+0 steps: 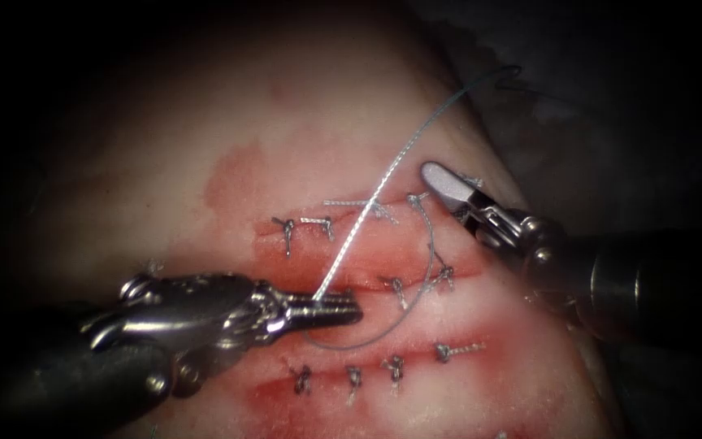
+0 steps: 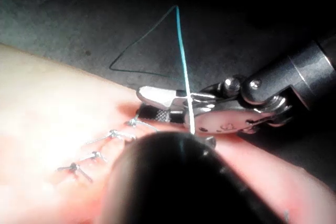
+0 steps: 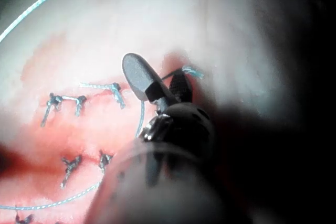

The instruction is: Wound Closure

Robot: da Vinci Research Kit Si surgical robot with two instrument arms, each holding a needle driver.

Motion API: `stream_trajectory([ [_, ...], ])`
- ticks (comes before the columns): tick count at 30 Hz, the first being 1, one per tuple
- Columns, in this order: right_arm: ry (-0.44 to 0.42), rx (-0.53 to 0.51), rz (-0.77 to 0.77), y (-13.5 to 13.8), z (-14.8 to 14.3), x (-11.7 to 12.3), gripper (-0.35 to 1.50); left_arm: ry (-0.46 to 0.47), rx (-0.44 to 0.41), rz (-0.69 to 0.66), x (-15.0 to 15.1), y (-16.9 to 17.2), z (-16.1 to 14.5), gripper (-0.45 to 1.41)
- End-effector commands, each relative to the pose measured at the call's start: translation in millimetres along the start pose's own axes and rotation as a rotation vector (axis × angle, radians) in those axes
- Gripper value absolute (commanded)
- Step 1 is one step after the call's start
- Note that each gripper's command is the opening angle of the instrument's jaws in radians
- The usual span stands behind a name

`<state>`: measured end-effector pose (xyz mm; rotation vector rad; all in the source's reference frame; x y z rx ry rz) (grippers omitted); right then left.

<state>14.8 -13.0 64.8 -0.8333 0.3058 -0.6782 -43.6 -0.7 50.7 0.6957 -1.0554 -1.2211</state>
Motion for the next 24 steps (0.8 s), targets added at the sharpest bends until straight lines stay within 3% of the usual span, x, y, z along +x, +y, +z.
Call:
stream_trajectory([
  [1,-0.018,0.002,0.001,0.2,1.1,-0.1,1.19,-0.005,0.001,0.004,-1.0,0.0,0.7,-0.45],
  [3,-0.042,0.01,0.004,0.2,1.2,-0.2,1.11,-0.005,0.001,0.003,-1.0,0.0,0.7,-0.45],
  [4,-0.048,0.012,0.006,0.2,1.3,-0.3,0.96,-0.005,0.001,0.003,-1.0,0.0,0.7,-0.45],
  [5,-0.056,0.015,0.005,0.1,1.4,-0.6,0.61,-0.005,0.001,0.003,-1.0,-0.1,0.7,-0.45],
  [6,-0.056,0.015,0.005,0.1,1.4,-0.6,0.61,-0.005,0.001,0.003,-1.0,-0.1,0.7,-0.45],
  [7,-0.028,0.007,0.016,0.1,1.4,-0.8,0.05,-0.003,0.003,0.004,-0.8,-0.3,0.8,-0.45],
  [8,-0.028,0.007,0.016,0.1,1.4,-0.8,0.05,-0.003,0.003,0.004,-0.8,-0.3,0.8,-0.45],
  [9,-0.024,0.006,0.022,0.1,1.4,-0.9,-0.35,-0.003,0.003,0.005,-0.7,-0.3,0.8,-0.45],
  [24,0.006,0.006,0.025,0.8,1.4,-2.3,-0.35,0.05,0.009,-0.043,1.3,-0.5,1.6,-0.45],
])
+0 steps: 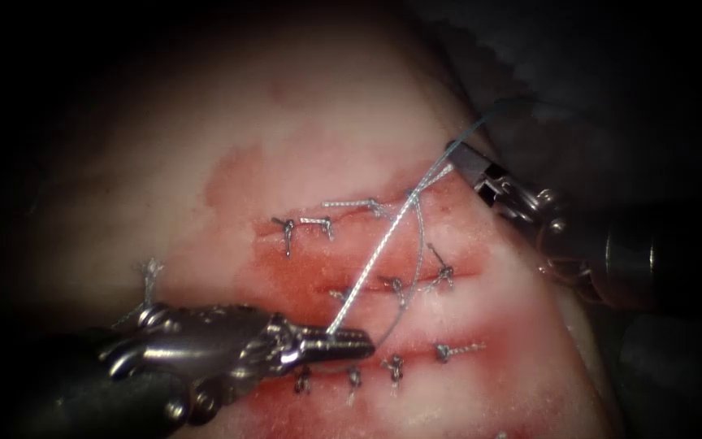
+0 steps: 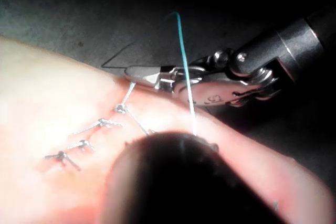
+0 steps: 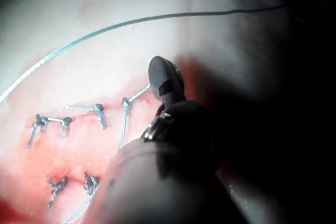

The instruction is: Wound Closure

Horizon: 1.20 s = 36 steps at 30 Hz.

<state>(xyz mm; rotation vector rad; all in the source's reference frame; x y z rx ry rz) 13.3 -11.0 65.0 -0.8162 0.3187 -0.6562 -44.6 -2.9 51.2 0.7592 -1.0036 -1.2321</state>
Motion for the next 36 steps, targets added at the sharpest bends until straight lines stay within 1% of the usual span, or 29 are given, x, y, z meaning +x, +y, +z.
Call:
stream_trajectory([
  [1,-0.002,-0.004,-0.012,0.8,1.0,-0.1,-0.35,-0.001,0.0,0.0,-0.9,0.0,0.7,-0.45],
  [3,0.015,-0.015,-0.024,0.8,1.4,0.1,-0.35,0.005,0.003,-0.009,-0.6,0.0,0.8,-0.45],
  [7,0.031,-0.026,-0.04,0.3,2.5,0.6,-0.35,0.042,0.003,-0.082,0.3,0.0,1.3,-0.45],
  [8,0.045,-0.022,-0.043,0.0,3.1,0.9,-0.35,0.081,0.004,-0.121,1.4,0.0,1.9,-0.45],
  [11,0.051,-0.02,-0.05,0.1,3.9,1.2,-0.35,0.13,0.01,-0.162,3.5,0.2,3.0,-0.45],
  [15,0.056,-0.022,-0.055,0.4,4.7,0.9,-0.35,0.195,0.016,-0.221,6.6,0.2,4.5,-0.45],
  [16,0.056,-0.022,-0.055,0.4,4.7,0.9,-0.35,0.195,0.016,-0.221,6.6,0.2,4.5,-0.45],
  [17,0.056,-0.022,-0.061,0.4,4.9,0.8,-0.35,0.208,0.016,-0.235,7.2,0.1,4.8,-0.45],
  [18,0.056,-0.023,-0.062,0.5,5.3,0.5,-0.35,0.233,0.028,-0.246,8.4,-0.5,5.5,-0.45],
  [20,0.056,-0.021,-0.068,0.4,5.7,0.3,-0.35,0.246,0.052,-0.26,9.0,-1.1,6.0,-0.45],
  [22,0.055,-0.02,-0.081,0.4,6.2,0.1,-0.35,0.257,0.101,-0.26,9.4,-1.9,6.6,-0.45],
  [23,0.055,-0.02,-0.081,0.4,6.2,0.1,-0.35,0.257,0.101,-0.26,9.4,-1.9,6.6,-0.45],
  [24,0.055,-0.018,-0.082,0.3,6.6,0.0,-0.35,0.262,0.143,-0.263,9.6,-2.6,6.9,-0.45],
  [28,0.056,-0.014,-0.091,0.1,7.4,-0.3,-0.35,0.261,0.174,-0.271,10.0,-3.7,7.2,-0.45],
  [32,0.056,-0.011,-0.099,-0.1,8.1,-0.6,-0.35,0.278,0.185,-0.264,11.2,-4.2,7.8,-0.45],
  [36,0.056,-0.012,-0.105,-0.2,8.4,-0.8,-0.35,0.287,0.187,-0.268,11.8,-4.4,8.1,-0.45],
])
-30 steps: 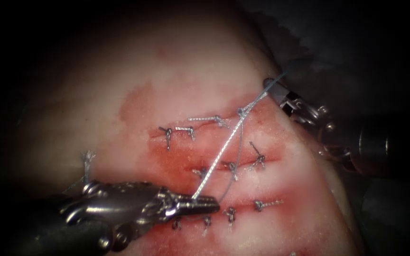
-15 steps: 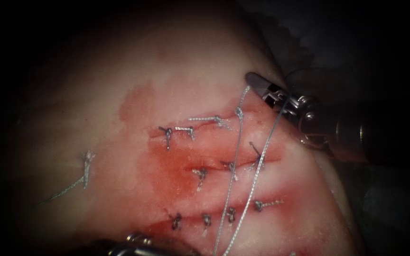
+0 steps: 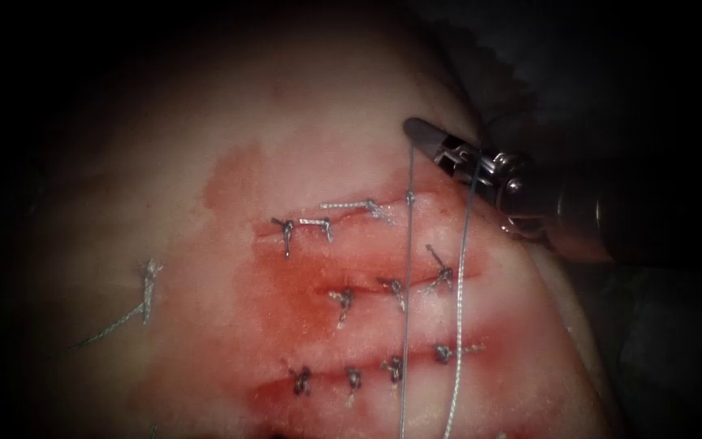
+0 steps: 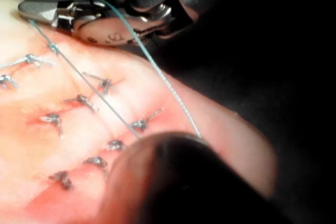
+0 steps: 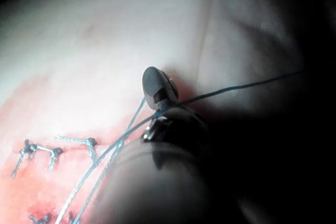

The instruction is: Wound Closure

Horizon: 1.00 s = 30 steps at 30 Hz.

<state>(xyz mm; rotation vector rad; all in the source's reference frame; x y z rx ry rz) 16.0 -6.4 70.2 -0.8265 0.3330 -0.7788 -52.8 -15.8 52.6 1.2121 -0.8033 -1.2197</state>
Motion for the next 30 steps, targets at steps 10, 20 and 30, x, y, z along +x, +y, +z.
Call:
stream_trajectory([
  [10,-0.001,0.001,-0.01,-0.1,2.3,-0.4,-0.35,0.013,-0.005,-0.01,-0.2,0.6,1.0,-0.45],
  [20,-0.001,0.001,-0.011,-0.1,2.5,-1.0,-0.35,0.022,-0.006,-0.01,0.3,0.6,1.2,-0.45],
  [30,-0.009,0.005,-0.012,-0.2,2.6,-1.5,-0.35,0.03,-0.006,-0.011,0.7,0.8,1.4,-0.45],
])
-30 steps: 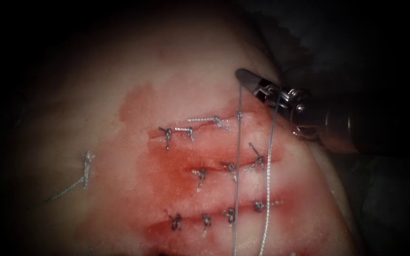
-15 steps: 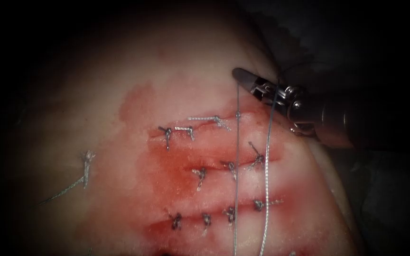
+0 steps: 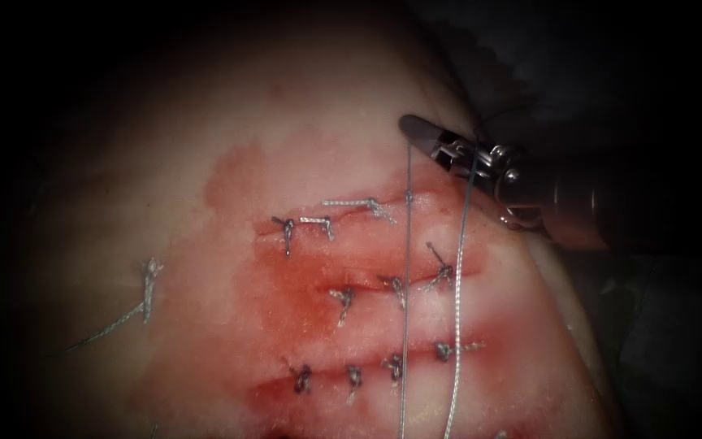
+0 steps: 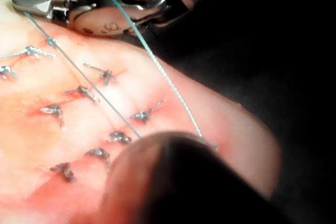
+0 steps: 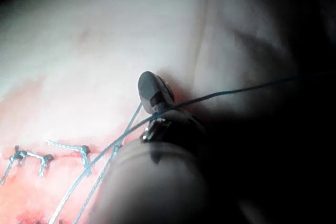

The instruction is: Wound Closure

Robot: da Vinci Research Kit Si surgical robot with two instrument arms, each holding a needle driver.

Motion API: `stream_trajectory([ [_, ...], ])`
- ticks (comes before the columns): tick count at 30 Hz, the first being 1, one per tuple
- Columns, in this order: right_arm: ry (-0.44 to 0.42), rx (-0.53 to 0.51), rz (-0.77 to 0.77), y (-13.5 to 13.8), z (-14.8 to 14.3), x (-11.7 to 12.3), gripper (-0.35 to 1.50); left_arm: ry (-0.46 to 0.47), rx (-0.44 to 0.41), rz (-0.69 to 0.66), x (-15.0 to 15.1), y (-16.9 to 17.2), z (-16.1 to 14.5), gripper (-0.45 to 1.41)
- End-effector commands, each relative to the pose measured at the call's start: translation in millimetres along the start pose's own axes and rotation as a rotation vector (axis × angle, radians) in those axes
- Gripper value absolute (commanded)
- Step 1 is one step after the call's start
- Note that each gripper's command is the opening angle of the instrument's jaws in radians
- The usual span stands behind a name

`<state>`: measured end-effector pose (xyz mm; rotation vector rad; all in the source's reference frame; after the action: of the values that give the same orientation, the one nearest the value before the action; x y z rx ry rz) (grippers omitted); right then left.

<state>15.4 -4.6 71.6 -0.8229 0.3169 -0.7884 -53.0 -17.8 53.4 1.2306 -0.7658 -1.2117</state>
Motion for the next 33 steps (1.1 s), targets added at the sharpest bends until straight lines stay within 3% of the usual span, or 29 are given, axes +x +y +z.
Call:
stream_trajectory([
  [1,-0.004,-0.004,0.001,0.5,1.0,0.2,-0.35,-0.001,0.002,0.005,-1.0,-0.1,0.4,-0.45],
  [8,-0.005,-0.003,-0.004,0.5,1.0,0.2,-0.35,-0.006,0.001,0.005,-1.0,-0.1,0.4,-0.45],
  [10,-0.011,0.003,-0.06,1.1,0.5,0.9,-0.35,-0.071,0.009,-0.008,-3.5,-1.0,0.0,-0.45],
  [11,-0.021,0.001,-0.159,1.3,0.1,1.3,-0.11,-0.098,0.026,0.008,-4.9,-1.4,-0.4,-0.45],
  [13,-0.059,0.01,-0.295,1.8,-0.9,2.0,0.96,-0.16,0.057,0.044,-7.3,-2.0,-1.4,-0.45],
  [15,-0.101,0.006,-0.319,2.5,-2.6,2.6,1.16,-0.252,0.078,0.076,-11.4,-3.3,-3.4,-0.45],
  [16,-0.101,0.006,-0.319,2.5,-2.6,2.6,1.16,-0.252,0.078,0.076,-11.4,-3.3,-3.4,-0.45],
  [17,-0.106,-0.001,-0.342,3.4,-4.3,2.6,1.2,-0.317,0.096,0.101,-15.5,-4.7,-5.4,-0.45],
  [19,-0.111,-0.013,-0.395,3.9,-5.4,2.6,1.21,-0.366,0.129,0.112,-18.0,-5.7,-6.9,-0.45],
  [23,-0.101,-0.101,-0.52,3.9,-6.9,2.3,1.03,-0.458,0.153,0.111,-22.5,-7.5,-9.8,-0.45],
  [25,-0.084,-0.158,-0.569,3.8,-7.0,2.3,0.78,-0.494,0.171,0.119,-24.6,-7.6,-10.5,-0.45],
  [27,-0.054,-0.259,-0.657,3.7,-7.1,2.4,0.41,-0.515,0.193,0.11,-26.5,-7.3,-10.8,-0.45],
  [28,-0.021,-0.382,-0.729,3.9,-7.1,2.5,0.36,-0.541,0.218,0.11,-28.6,-6.7,-11.2,-0.45],
  [30,0.023,-0.524,-0.767,4.0,-7.1,2.4,0.41,-0.557,0.241,0.107,-30.3,-6.0,-11.5,-0.45],
  [31,0.069,-0.623,-0.781,3.9,-7.0,2.3,0.0,-0.571,0.254,0.111,-31.4,-5.4,-11.9,-0.45],
  [33,0.12,-0.688,-0.808,3.8,-6.8,2.2,-0.15,-0.576,0.267,0.097,-32.6,-4.9,-12.4,-0.45],
])
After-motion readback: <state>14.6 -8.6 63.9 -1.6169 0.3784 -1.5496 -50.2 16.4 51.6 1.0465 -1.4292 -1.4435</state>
